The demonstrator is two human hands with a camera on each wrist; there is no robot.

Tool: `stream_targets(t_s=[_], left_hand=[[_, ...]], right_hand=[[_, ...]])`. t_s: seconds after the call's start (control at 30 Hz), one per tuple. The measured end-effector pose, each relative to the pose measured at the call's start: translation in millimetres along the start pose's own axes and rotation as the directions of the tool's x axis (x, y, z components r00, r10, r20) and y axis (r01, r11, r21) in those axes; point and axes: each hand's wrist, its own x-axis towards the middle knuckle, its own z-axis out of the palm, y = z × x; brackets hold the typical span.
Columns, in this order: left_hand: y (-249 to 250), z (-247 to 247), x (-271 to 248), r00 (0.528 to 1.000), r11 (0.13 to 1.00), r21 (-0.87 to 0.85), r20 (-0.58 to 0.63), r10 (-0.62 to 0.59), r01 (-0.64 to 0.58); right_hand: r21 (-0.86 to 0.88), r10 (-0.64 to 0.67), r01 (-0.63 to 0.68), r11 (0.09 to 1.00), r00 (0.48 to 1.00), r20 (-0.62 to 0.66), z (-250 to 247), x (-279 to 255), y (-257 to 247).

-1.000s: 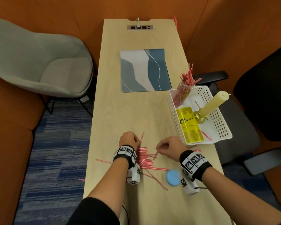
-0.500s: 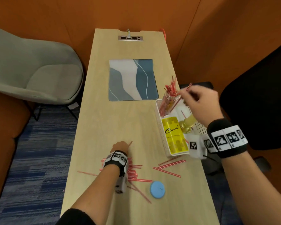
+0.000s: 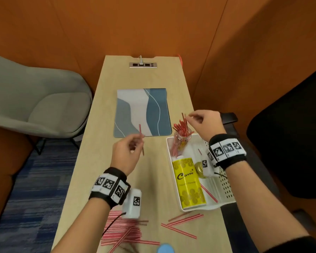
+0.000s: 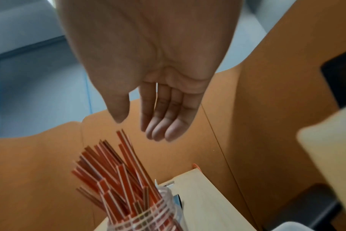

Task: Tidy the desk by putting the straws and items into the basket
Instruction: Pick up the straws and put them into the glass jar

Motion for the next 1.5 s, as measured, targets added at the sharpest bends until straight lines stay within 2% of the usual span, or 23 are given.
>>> stream_targets(t_s=[0.13, 0.2, 0.27, 0.37, 0.5, 0.63, 0.73, 0.9, 1.03, 1.13, 1.23, 1.33, 1.4, 1.5], left_hand=[[68.3, 10.3, 44.5, 0.980, 0.975, -0.103, -0.040, 0.193, -0.196], [96.6, 21.3, 64.3, 0.964, 0.956, -0.127, -0.013, 0.264, -0.264], [117.7, 35.9, 80.6, 0.947, 0.945, -0.103, 0.053, 0.316, -0.309], [131.4, 60.6, 95.5, 0.922, 0.941, 0.017, 0.205, 0.328, -0.339], [123.2, 88.3, 100.7, 0.881, 0.925, 0.148, 0.390, 0.269, -0.349], [100.4, 104.7, 98.3, 0.840, 0.882, 0.257, 0.489, 0.233, -0.394], [86.3, 104.2, 91.3, 0.861, 0.880, 0.273, 0.449, 0.241, -0.389], [57.8, 66.6, 68.2, 0.940, 0.928, 0.196, 0.197, 0.280, -0.318], [-2.3, 19.9, 23.3, 0.989, 0.973, 0.191, 0.083, 0.119, -0.133], [-55.9, -16.6, -18.7, 0.989, 0.962, 0.267, 0.118, -0.085, 0.050], [-98.3, -43.0, -56.0, 0.919, 0.907, 0.387, 0.272, -0.285, 0.167], [-125.1, -58.4, -85.6, 0.844, 0.861, 0.432, 0.327, -0.425, 0.267], [-133.9, -62.0, -97.5, 0.816, 0.845, 0.446, 0.344, -0.465, 0.293], [-141.2, -62.5, -105.0, 0.779, 0.819, 0.511, 0.389, -0.492, 0.262]], right_hand=[[0.136, 0.081, -0.057, 0.989, 0.982, -0.173, -7.8, -21.5, 11.6], [0.221, 0.103, -0.058, 0.973, 0.975, -0.199, -13.0, -47.0, 7.1], [0.300, 0.126, -0.092, 0.949, 0.987, -0.097, -5.9, -75.1, 3.2], [0.386, 0.102, -0.147, 0.911, 0.986, 0.133, 21.0, -113.8, 4.7], [0.384, 0.029, -0.177, 0.906, 0.933, 0.360, 54.3, -154.2, 6.6], [0.316, 0.030, -0.199, 0.928, 0.883, 0.468, 80.3, -177.6, 5.3], [0.281, -0.003, -0.164, 0.946, 0.860, 0.510, 98.1, -187.8, 3.9], [0.101, -0.007, -0.070, 0.992, 0.785, 0.619, 139.8, -202.1, -0.1], [-0.033, -0.011, 0.050, 0.998, 0.703, 0.711, 181.3, -217.0, -7.7], [-0.089, -0.011, 0.110, 0.990, 0.686, 0.727, 202.8, -228.8, -11.9], [-0.110, 0.004, 0.108, 0.988, 0.695, 0.719, 213.2, -234.7, -14.8], [-0.155, 0.023, 0.126, 0.980, 0.699, 0.715, 216.1, -238.7, -20.3], [-0.193, 0.030, 0.148, 0.970, 0.714, 0.699, 212.8, -239.6, -23.4], [-0.229, 0.042, 0.156, 0.961, 0.735, 0.677, 203.6, -237.3, -26.2]])
